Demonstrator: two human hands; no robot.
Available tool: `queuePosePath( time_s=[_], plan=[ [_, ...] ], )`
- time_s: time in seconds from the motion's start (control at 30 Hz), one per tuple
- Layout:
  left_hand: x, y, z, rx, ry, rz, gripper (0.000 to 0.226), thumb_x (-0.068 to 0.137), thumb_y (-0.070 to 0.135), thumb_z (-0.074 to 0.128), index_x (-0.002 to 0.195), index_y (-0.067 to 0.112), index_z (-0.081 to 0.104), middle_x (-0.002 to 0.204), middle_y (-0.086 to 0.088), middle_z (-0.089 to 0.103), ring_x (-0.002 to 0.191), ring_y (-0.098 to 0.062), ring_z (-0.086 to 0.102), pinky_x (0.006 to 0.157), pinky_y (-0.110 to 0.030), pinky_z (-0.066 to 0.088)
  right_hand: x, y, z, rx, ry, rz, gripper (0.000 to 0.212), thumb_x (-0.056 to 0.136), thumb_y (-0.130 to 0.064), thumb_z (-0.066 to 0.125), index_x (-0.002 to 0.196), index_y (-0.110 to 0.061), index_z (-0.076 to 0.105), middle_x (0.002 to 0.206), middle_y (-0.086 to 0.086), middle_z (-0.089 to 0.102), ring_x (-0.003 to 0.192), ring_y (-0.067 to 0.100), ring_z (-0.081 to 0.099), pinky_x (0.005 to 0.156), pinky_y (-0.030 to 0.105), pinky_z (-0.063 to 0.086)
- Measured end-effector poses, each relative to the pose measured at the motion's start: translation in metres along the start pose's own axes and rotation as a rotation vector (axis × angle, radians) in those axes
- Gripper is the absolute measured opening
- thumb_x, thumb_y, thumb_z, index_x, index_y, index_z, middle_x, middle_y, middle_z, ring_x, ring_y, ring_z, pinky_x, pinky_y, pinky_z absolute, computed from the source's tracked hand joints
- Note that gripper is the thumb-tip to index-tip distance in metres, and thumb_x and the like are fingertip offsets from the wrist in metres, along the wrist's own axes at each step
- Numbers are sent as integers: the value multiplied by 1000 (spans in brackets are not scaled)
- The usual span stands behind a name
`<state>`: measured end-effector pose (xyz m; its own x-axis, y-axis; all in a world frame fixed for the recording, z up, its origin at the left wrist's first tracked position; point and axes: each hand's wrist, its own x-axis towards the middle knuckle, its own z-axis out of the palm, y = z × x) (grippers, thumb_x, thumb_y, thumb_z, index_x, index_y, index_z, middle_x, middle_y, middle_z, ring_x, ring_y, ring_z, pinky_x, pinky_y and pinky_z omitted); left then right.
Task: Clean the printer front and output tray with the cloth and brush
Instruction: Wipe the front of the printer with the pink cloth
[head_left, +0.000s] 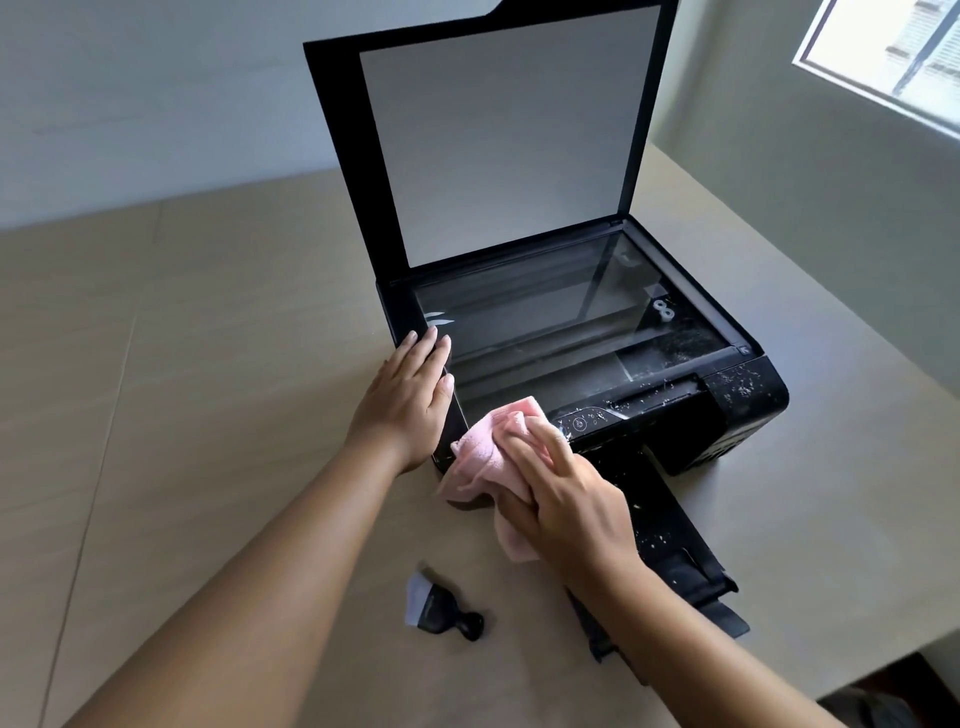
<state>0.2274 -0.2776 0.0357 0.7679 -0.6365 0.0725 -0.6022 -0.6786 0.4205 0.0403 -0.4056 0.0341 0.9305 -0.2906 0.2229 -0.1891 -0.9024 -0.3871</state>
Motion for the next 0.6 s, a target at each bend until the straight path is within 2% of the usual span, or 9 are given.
queuePosePath(
  time_s=[0.17, 0.3, 0.4, 0.53, 0.6],
  plan=[
    [1, 2, 0, -13, 1, 4, 65, 93, 43, 17, 153, 19, 23, 162, 3, 14, 149, -14, 5, 121, -40, 10, -3, -3, -3, 32, 44, 38, 52, 85, -66, 50, 131, -42, 45, 139, -15, 44, 86, 21, 66, 55, 35, 55],
    [2, 1, 0, -24, 8, -1, 62, 95, 40, 21, 152, 18, 25, 162, 2, 16, 149, -15, 6, 121, -35, 8, 3, -19, 3, 50, -33, -9, 57, 81, -68, 51, 130, -40, 42, 136, -16, 38, 88, 23, 64, 58, 39, 55],
    [1, 2, 0, -23, 7, 0, 51, 104, 31, 29, 153, 17, 24, 162, 2, 14, 149, -15, 5, 121, -35, 7, 1, 4, 1, 17, -6, -48, 56, 83, -68, 49, 132, -41, 41, 135, -17, 38, 88, 23, 65, 58, 39, 56],
    [1, 4, 0, -33, 11, 3, 52, 104, 32, 29, 153, 17, 24, 162, 1, 15, 149, -16, 5, 121, -35, 8, 5, 30, 6, 104, -22, 17, 57, 84, -72, 42, 132, -41, 36, 135, -16, 34, 98, 26, 63, 71, 47, 56],
    [0, 3, 0, -31, 14, 1, 50, 104, 29, 31, 153, 17, 24, 162, 1, 15, 149, -16, 5, 121, -35, 8, 7, 27, 5, 93, -8, 39, 57, 81, -71, 44, 129, -40, 38, 134, -14, 34, 97, 25, 63, 70, 45, 56]
  ],
)
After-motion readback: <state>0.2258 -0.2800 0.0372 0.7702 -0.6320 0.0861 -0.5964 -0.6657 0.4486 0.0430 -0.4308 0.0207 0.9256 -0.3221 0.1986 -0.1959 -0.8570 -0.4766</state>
